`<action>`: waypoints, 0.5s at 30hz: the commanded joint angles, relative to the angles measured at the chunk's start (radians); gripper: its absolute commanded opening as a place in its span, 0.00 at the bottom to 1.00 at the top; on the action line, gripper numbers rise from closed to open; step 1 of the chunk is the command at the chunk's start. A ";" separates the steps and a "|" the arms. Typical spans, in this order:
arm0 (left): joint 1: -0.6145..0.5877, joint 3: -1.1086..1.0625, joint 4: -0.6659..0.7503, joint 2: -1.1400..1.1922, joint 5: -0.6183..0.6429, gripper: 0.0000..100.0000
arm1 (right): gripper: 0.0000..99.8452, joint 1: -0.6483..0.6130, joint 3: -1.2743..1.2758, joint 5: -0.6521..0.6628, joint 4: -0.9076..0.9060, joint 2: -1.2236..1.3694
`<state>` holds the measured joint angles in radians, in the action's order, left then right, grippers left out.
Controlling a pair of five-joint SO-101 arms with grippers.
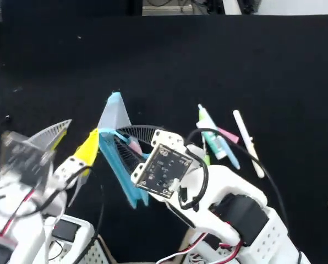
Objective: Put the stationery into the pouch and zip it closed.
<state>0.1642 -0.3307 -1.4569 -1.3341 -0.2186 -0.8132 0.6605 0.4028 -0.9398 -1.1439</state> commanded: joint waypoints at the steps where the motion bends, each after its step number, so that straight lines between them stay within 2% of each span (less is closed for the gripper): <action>1: 0.013 0.101 -0.028 0.137 -0.029 0.17 | 0.01 -0.005 -0.001 0.003 -0.009 -0.004; 6: 0.019 0.220 -0.040 0.249 -0.031 0.17 | 0.01 -0.005 -0.001 0.003 -0.009 -0.008; 15: 0.021 0.406 -0.203 0.356 -0.035 0.17 | 0.01 -0.003 0.033 0.005 -0.003 -0.010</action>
<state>0.1749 -0.0361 -1.6164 -1.0042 -0.2432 -0.8117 0.6790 0.4043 -0.9413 -1.1485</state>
